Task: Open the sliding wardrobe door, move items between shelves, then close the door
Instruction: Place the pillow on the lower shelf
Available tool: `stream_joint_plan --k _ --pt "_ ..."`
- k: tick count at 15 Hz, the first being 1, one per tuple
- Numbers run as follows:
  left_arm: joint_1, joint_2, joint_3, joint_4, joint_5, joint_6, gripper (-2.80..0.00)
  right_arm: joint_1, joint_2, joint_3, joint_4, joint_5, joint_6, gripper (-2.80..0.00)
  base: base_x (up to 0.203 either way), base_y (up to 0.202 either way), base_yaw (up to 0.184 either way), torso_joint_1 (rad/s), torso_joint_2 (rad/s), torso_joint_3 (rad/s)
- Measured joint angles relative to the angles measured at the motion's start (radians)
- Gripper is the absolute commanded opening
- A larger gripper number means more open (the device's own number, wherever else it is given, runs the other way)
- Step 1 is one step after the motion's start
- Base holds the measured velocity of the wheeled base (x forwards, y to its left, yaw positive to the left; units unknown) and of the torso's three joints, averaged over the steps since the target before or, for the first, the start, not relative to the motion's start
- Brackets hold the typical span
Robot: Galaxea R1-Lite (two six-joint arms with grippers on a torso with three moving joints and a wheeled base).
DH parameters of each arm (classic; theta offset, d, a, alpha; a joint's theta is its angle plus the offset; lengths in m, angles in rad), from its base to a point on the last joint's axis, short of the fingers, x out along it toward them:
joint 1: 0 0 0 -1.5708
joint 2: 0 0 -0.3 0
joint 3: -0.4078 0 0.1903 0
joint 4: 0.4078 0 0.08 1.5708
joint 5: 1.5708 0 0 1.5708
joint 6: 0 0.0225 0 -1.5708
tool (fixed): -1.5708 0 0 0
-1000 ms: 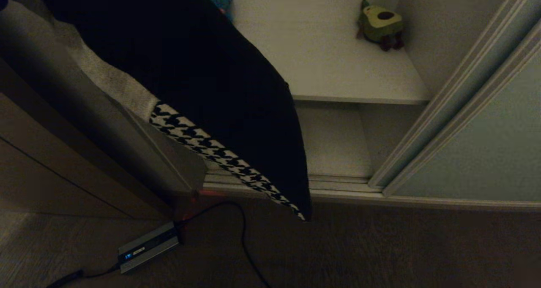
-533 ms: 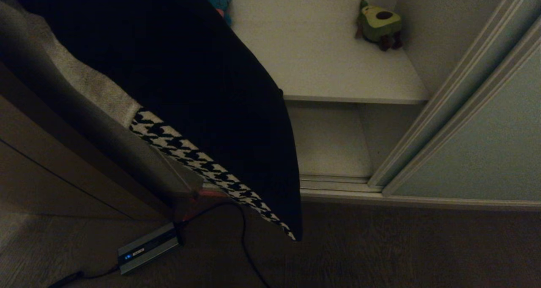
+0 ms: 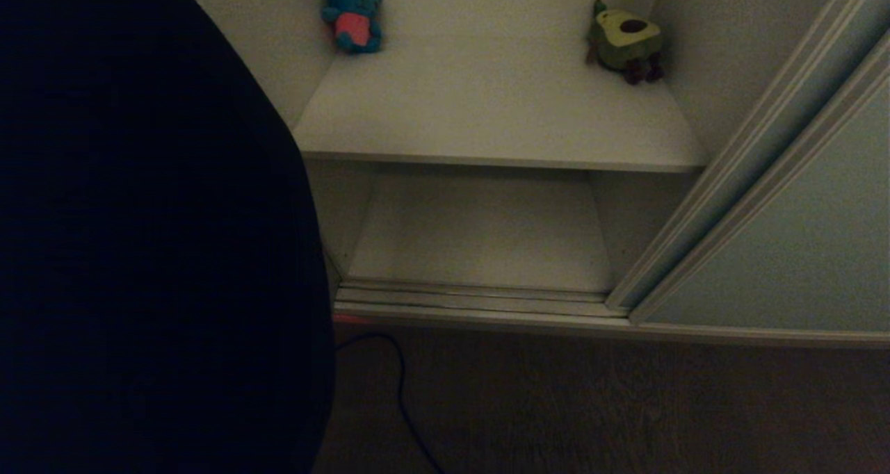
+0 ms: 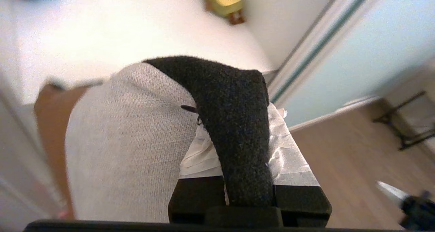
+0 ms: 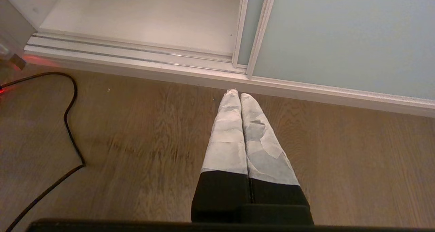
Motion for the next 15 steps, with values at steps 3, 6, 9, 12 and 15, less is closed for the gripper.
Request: stream_joint_plan --k 3,6,9,12,15 --pt "0.0 -0.012 0.053 -0.002 -0.053 -0.001 -2.8 0.0 0.0 0.0 0.0 0.0 0.0 -2.8 0.0 0.0 0.0 0.0 0.0 0.0" --pt "0.0 -0.015 0.121 -0.011 -0.085 -0.003 -2.8 0.0 0.0 0.0 0.0 0.0 0.0 -2.8 0.0 0.0 0.0 0.0 0.0 0.0" --pt "-0.004 -0.013 0.156 -0.016 -0.117 -0.027 -2.8 0.0 0.0 0.0 0.0 0.0 0.0 -2.8 0.0 0.0 0.0 0.0 0.0 0.0" --pt "-0.004 0.015 0.162 -0.025 -0.128 -0.033 -2.8 0.0 0.0 0.0 0.0 0.0 0.0 -2.8 0.0 0.0 0.0 0.0 0.0 0.0" --pt "-0.004 0.067 0.164 -0.058 -0.128 -0.05 -2.8 0.0 0.0 0.0 0.0 0.001 0.0 -2.8 0.0 0.0 0.0 0.0 0.0 0.0"
